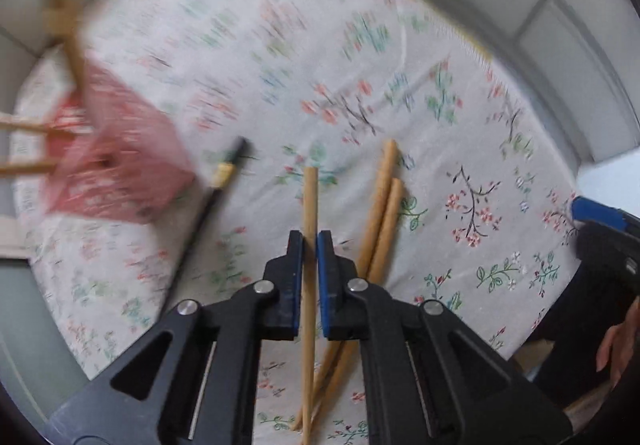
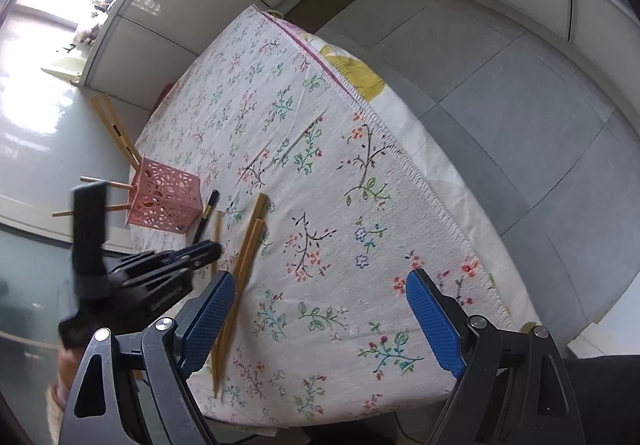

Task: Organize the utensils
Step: 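Lift the chopstick upright with the left tool while the right tool grasps another wooden chopstick, then carry both chopsticks over the pink cup and release them into it, then move the left tool to the black gold-tipped chopstick and close on it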

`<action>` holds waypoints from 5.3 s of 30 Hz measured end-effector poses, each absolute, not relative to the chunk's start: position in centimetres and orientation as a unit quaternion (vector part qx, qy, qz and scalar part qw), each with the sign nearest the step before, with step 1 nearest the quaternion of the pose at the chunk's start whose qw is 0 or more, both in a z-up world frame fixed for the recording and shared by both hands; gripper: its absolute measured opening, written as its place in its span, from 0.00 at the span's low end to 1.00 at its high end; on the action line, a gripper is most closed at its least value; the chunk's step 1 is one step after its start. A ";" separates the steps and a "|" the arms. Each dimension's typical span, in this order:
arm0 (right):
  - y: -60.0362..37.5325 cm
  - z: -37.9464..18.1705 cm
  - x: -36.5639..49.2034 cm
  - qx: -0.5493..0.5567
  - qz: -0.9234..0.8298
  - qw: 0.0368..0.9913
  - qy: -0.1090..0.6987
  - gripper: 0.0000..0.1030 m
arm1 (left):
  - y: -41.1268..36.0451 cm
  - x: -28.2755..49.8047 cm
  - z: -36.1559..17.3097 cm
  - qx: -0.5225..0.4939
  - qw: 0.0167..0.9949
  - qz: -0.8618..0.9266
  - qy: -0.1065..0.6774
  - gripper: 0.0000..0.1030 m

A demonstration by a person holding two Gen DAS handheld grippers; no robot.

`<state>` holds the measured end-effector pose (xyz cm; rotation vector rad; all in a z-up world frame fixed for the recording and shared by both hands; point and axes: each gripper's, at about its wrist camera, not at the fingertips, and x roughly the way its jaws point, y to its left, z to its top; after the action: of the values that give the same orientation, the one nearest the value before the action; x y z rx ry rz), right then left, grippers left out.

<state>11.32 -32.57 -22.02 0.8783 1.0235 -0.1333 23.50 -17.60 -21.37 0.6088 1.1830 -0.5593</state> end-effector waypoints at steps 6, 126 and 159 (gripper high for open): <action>-29.0 -21.3 15.6 0.372 -0.057 0.785 0.492 0.85 | -11.3 19.7 -16.0 0.220 0.820 -0.241 0.471 0.08; -16.3 1.0 29.9 0.091 0.063 0.964 0.242 0.08 | -0.9 23.8 -0.9 -0.025 0.955 -0.144 0.258 0.20; -25.8 -11.5 13.3 0.213 -0.063 0.891 0.396 0.87 | -3.2 17.3 -6.5 0.077 0.887 -0.203 0.407 0.88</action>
<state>13.35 -25.78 -11.54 0.4418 0.8219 -0.1298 17.34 -3.18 -6.53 0.1594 0.8455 -0.4210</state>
